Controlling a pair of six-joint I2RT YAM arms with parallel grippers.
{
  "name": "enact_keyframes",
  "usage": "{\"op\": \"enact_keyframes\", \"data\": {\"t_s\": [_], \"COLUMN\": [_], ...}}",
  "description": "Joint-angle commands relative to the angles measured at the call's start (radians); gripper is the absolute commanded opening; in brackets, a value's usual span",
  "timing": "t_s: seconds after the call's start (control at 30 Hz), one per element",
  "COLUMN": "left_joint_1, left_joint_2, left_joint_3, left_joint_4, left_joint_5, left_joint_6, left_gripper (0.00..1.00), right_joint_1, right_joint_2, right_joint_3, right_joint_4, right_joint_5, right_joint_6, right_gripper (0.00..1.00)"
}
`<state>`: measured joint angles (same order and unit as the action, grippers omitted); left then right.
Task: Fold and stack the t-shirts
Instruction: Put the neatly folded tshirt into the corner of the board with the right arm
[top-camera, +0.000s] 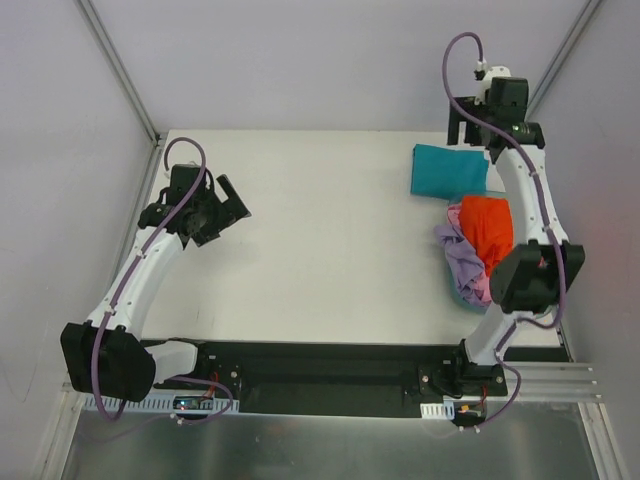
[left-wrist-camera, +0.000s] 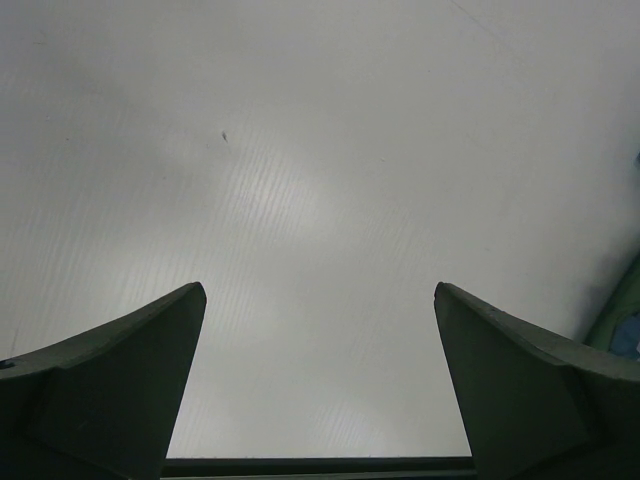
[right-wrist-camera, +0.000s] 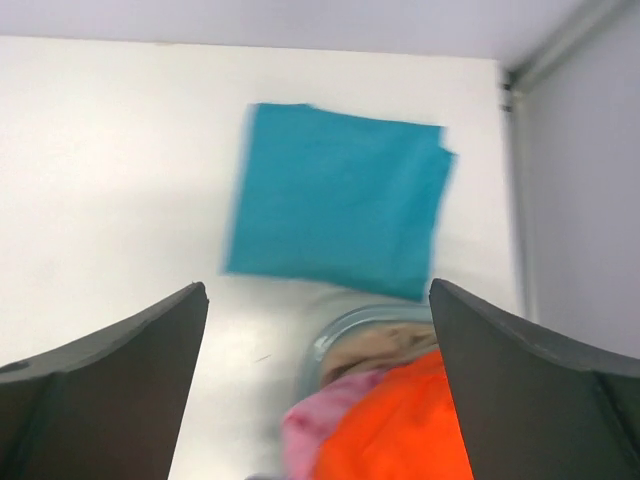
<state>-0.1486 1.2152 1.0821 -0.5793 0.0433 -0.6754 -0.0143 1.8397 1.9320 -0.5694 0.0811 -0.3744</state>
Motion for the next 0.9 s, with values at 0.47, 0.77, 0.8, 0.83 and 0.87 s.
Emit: {"op": "enact_keyframes", "data": {"t_s": [0.47, 0.77, 0.8, 0.83, 0.87], "left_joint_1": [0.011, 0.011, 0.011, 0.011, 0.011], "left_joint_2": [-0.043, -0.207, -0.218, -0.235, -0.241], "left_joint_3": [-0.068, -0.192, -0.204, -0.206, -0.208], "left_joint_4": [-0.010, 0.052, 0.058, 0.067, 0.070], "left_joint_5": [0.047, 0.010, 0.006, 0.003, -0.008], "left_joint_6": [0.071, 0.089, 0.091, 0.092, 0.092], "left_gripper": [0.99, 0.99, 0.99, 0.99, 0.99], "right_joint_1": [0.352, 0.353, 0.355, 0.355, 0.356], "right_joint_2": [-0.714, -0.726, -0.723, -0.723, -0.720], "right_joint_3": [-1.116, -1.167, -1.167, -1.168, -1.170], "right_joint_4": [0.405, 0.480, 0.503, 0.516, 0.528], "right_joint_5": [-0.248, -0.305, -0.302, -0.311, -0.313], "right_joint_6": [0.330, 0.327, 0.333, 0.336, 0.338], "right_gripper": [0.97, 0.97, 0.97, 0.97, 0.97]}}
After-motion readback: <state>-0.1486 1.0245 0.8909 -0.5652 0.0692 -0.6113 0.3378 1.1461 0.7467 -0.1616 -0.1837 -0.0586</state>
